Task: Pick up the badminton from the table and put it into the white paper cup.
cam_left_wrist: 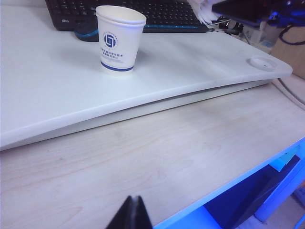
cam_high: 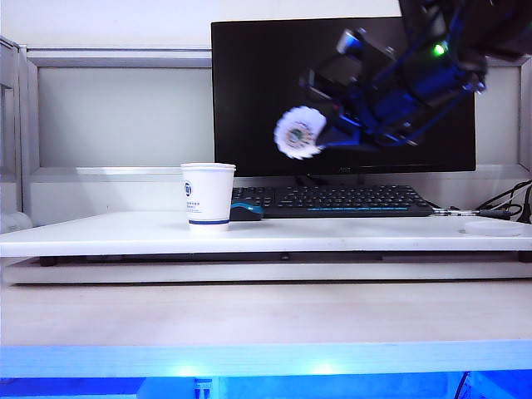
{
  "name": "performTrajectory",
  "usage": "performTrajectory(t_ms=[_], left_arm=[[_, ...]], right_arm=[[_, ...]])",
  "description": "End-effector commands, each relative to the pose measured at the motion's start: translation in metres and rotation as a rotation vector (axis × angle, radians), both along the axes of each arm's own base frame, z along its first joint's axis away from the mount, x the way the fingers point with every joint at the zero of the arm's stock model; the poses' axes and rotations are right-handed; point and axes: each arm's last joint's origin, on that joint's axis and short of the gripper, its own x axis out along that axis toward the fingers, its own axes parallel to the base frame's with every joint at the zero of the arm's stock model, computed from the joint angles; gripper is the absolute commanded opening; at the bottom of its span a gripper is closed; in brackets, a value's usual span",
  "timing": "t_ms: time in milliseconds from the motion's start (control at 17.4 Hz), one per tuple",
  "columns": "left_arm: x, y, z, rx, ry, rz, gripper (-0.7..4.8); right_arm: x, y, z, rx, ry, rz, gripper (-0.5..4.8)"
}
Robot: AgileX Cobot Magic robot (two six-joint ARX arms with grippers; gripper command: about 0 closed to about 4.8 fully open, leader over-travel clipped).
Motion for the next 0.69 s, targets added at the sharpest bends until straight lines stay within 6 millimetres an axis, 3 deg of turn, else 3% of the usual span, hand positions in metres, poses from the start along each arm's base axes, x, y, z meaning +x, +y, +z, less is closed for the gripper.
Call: performTrajectory(t_ms=[57,402,689], left_arm=[[-0.001,0.0,-0.003,-0.001,0.025,-0.011,-0.05],[-0.001,0.0,-0.003,-0.001,0.025,-0.011,-0.05],[-0.001,0.0,-0.003,-0.001,0.025,-0.01,-0.05]], right_arm=[[-0.005,0.016,0.013,-0.001,-0.004,0.051,-0.08],[-0.001,0.039,0.055,0.053,-0.027,0.147,-0.08],[-0.004,0.049,0.063,0.085,0.063,0.197,-0.08]])
